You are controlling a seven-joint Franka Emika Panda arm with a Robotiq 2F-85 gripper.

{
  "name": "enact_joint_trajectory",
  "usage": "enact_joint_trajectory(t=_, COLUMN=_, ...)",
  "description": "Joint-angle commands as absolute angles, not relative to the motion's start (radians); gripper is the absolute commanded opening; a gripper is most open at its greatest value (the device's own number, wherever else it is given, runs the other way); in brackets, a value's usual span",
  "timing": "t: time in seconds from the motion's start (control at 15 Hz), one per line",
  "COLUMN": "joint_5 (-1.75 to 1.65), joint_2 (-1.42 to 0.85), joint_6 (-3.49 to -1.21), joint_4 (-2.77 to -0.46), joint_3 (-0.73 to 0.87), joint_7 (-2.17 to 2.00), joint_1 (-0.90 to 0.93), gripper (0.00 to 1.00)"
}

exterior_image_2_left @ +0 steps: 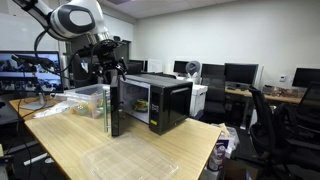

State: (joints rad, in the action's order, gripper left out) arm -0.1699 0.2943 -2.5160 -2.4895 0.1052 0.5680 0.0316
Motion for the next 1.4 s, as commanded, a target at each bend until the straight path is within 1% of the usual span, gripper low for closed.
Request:
enact_joint_trajectory(t=0.0, joint_5=-0.162, joint_2=0.289, joint_6=-2.544, joint_4=-2.5, joint_3=0.111, joint_7=0.596, joint_1=0.038, gripper=1.0)
enact_joint_trajectory(t=1.27, joint_5=-0.151, joint_2=0.252, joint_6=-2.564, joint_4=-2.511, joint_3=0.111, joint_7=0.565, joint_1=0.038, gripper=1.0)
enact_joint_trajectory(t=1.33, joint_5=-0.152, joint_2=0.247, joint_6=-2.567, joint_4=-2.51, joint_3=0.112, joint_7=0.565, joint_1=0.037, gripper=0.89)
